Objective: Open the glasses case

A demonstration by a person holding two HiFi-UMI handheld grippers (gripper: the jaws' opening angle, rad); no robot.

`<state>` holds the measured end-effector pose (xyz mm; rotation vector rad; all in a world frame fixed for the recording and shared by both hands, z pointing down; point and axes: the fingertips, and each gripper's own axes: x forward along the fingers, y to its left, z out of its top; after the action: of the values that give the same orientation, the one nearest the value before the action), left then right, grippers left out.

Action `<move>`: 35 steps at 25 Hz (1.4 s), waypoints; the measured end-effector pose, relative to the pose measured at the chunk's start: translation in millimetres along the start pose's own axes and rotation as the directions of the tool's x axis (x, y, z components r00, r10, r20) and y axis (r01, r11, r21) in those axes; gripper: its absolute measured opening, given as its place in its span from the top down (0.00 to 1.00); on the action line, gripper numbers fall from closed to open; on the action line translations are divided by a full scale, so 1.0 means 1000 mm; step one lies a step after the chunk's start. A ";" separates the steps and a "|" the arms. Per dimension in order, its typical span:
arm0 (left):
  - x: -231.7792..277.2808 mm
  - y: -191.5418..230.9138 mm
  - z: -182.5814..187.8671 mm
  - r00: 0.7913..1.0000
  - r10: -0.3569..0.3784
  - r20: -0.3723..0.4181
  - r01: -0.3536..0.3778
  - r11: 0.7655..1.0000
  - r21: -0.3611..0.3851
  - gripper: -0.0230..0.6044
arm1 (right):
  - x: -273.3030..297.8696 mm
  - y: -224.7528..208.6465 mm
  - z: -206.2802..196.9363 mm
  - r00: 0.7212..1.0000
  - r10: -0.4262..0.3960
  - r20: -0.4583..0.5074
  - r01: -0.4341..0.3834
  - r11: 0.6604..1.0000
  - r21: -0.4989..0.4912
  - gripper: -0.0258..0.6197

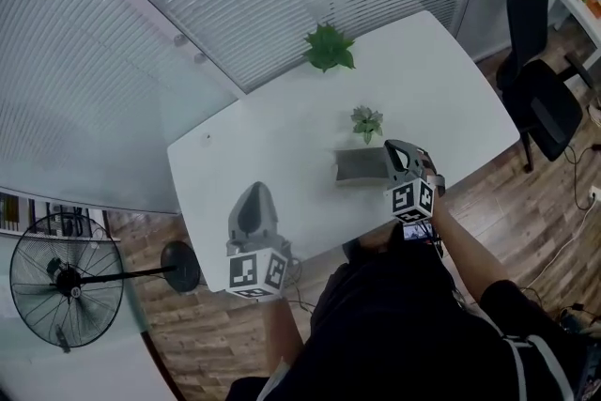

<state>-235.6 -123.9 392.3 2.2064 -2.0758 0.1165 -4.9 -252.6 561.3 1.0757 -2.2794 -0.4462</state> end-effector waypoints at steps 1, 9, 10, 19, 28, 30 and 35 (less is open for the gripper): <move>0.001 0.001 -0.002 1.000 0.003 -0.002 -0.003 1.000 -0.003 0.97 | -0.015 -0.009 0.021 0.999 -0.011 0.051 0.007 0.997 0.074 0.94; 0.007 -0.002 0.005 0.998 0.057 0.029 -0.060 0.991 0.119 0.97 | -0.142 -0.094 0.093 0.938 -0.151 0.312 -0.048 0.836 0.547 0.94; 0.007 -0.003 0.007 0.997 0.063 0.040 -0.067 0.990 0.124 0.97 | -0.154 -0.108 0.089 0.935 -0.180 0.304 -0.026 0.823 0.568 0.94; 0.017 -0.018 0.007 0.999 0.026 0.047 -0.032 0.990 0.136 0.97 | -0.178 -0.141 0.066 0.923 -0.283 0.262 0.074 0.797 0.599 0.94; 0.015 -0.019 0.010 0.999 0.014 0.051 -0.021 0.990 0.140 0.97 | -0.181 -0.133 0.078 0.925 -0.263 0.274 0.090 0.853 0.514 0.94; 0.015 -0.018 0.011 0.999 0.012 0.052 -0.019 0.989 0.144 0.97 | -0.181 -0.131 0.082 0.923 -0.263 0.280 0.097 0.865 0.492 0.94; 0.014 -0.017 0.012 0.999 0.011 0.050 -0.018 0.990 0.142 0.97 | -0.180 -0.131 0.084 0.921 -0.267 0.283 0.096 0.861 0.500 0.94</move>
<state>-217.9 -138.5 382.1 2.2968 -2.1735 0.2204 112.1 -189.0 364.3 1.5772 -2.6922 -0.1441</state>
